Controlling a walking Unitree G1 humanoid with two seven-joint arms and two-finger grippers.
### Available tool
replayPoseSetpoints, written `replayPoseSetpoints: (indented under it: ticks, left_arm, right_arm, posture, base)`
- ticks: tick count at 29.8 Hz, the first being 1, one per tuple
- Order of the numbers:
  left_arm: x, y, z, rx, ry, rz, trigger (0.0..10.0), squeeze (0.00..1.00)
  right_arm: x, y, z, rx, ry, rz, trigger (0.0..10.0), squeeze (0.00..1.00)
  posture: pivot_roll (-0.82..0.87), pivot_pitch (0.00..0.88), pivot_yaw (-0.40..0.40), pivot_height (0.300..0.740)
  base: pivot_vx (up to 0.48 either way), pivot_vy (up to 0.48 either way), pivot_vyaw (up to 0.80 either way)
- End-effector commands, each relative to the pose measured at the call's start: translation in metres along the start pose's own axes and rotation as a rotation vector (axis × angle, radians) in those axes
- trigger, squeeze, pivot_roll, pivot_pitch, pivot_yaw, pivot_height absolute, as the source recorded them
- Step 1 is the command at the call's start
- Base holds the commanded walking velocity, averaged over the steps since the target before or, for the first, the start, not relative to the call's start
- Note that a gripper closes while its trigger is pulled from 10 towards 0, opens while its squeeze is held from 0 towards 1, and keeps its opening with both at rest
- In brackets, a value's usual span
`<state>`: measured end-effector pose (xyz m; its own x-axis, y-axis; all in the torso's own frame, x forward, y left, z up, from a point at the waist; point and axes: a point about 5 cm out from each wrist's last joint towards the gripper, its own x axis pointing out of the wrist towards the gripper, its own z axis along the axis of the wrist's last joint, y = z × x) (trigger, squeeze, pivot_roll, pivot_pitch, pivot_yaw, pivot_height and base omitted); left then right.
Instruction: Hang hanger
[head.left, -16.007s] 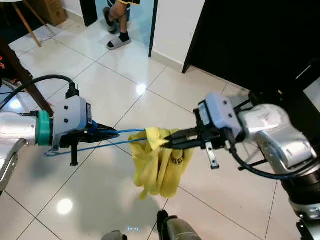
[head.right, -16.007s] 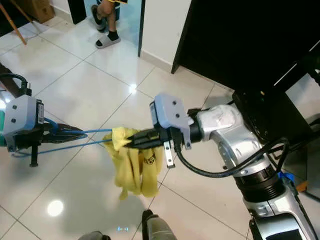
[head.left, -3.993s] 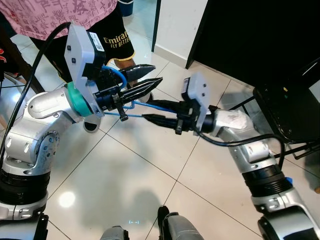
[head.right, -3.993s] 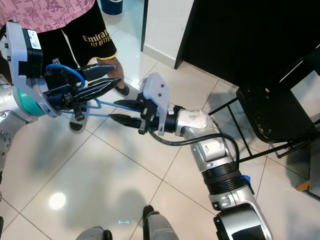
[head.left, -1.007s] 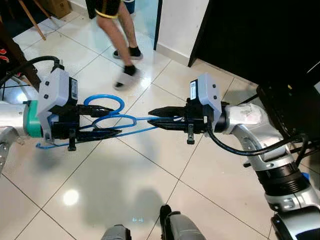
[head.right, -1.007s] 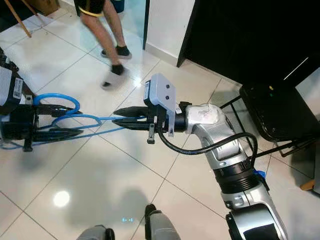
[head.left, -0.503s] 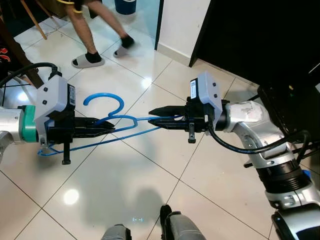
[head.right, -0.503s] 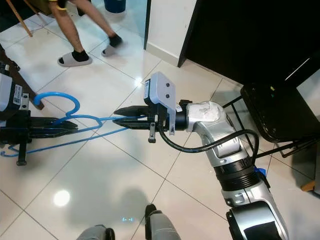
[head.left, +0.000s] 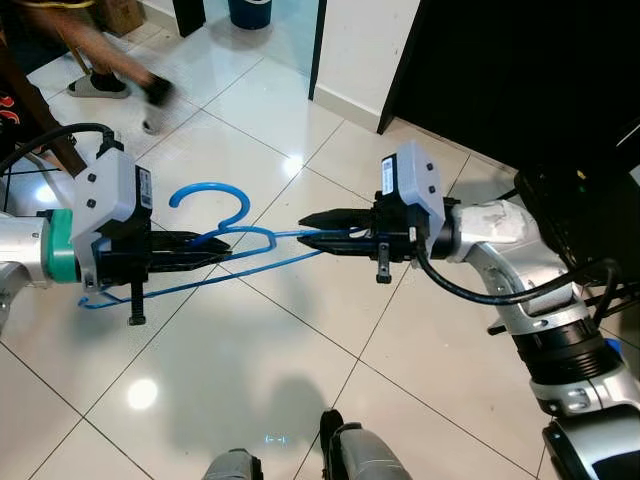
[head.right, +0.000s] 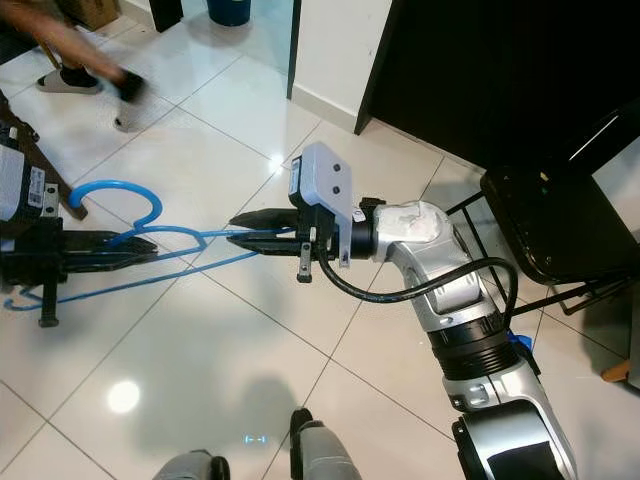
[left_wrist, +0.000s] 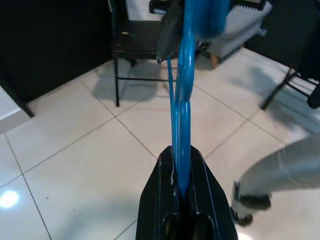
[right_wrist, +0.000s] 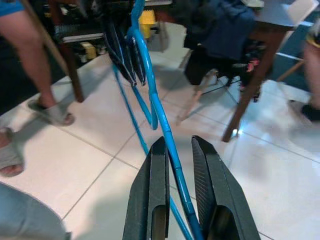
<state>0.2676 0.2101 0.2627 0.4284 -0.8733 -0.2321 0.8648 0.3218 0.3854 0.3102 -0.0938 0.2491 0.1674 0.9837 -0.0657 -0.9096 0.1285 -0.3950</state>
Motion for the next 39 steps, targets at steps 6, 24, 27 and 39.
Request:
replayPoseSetpoints:
  ticks: [6, 24, 27, 39]
  left_arm:
    - [0.005, -0.007, 0.003, -0.01, -0.038, 0.019, 10.0, 0.0]
    - [0.016, -0.025, -0.007, -0.024, -0.017, -0.074, 10.0, 0.0]
    - [0.009, -0.031, -0.017, -0.031, 0.032, -0.072, 10.0, 0.0]
    - [0.025, -0.035, -0.043, -0.051, 0.057, 0.211, 10.0, 0.0]
  right_arm:
    - [-0.001, -0.001, 0.003, 0.012, -0.038, -0.038, 10.0, 0.0]
    - [-0.031, 0.025, 0.012, 0.122, 0.02, 0.265, 10.0, 0.0]
    - [-0.056, 0.003, 0.022, 0.044, 0.071, 0.111, 10.0, 0.0]
    - [-0.067, -0.046, 0.005, 0.083, -0.144, -0.704, 10.0, 0.0]
  posture:
    - [0.05, 0.149, -0.001, 0.74]
    - [0.04, 0.147, -0.003, 0.74]
    - [0.03, 0.154, -0.009, 0.74]
    - [0.04, 0.165, 0.009, 0.74]
  base:
    - [0.0, 0.0, 0.0]
    - [0.0, 0.0, 0.0]
    - [0.0, 0.0, 0.0]
    - [0.0, 0.0, 0.0]
